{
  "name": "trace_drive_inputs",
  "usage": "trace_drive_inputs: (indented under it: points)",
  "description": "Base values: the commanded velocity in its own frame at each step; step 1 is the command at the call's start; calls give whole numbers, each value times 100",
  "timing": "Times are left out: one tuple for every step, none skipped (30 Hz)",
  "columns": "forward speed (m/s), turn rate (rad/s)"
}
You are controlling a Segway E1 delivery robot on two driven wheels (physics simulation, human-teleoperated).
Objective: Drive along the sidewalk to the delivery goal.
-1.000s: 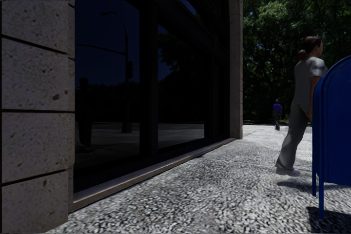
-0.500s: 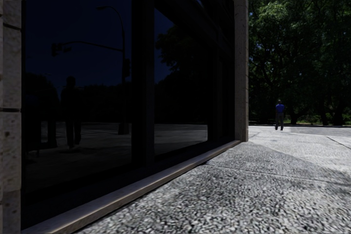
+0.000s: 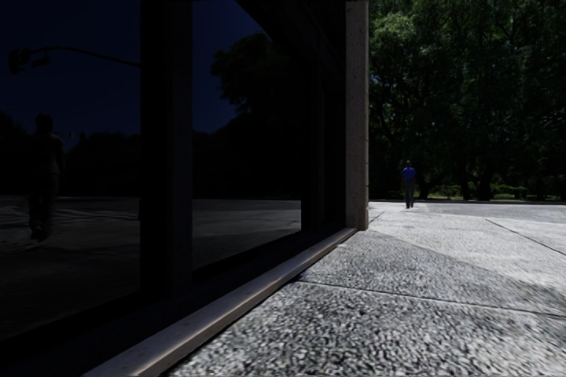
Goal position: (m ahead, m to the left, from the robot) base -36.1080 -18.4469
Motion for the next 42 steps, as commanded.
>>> trace_drive_inputs:
  points:
    - [92, -68]
    - [92, -68]
    - [92, -68]
    - [92, -68]
    - [92, -68]
    - [92, -68]
    - [92, -68]
    - [92, -68]
    - [92, -68]
    - [92, -68]
    - [91, -68]
    - [91, -68]
    - [91, -68]
    - [91, -68]
    - [91, -68]
    - [91, -68]
    - [91, -68]
    - [91, -68]
    - [91, -68]
    - [91, -68]
    - [91, -68]
    - [91, -66]
    - [91, -66]
    - [91, -52]
    - [93, -34]
    - [95, -18]
    - [95, -18]
    - [96, -12]
    - [96, -11]
    - [96, -10]
    - [98, -10]
    - [103, -10]
    - [103, -10]
    - [106, -10]
    - [108, -10]
    - [109, -10]
    - [109, -10]
    - [109, -10]
    - [109, -10]
    - [109, -10]
    - [109, -15]
    - [109, -15]
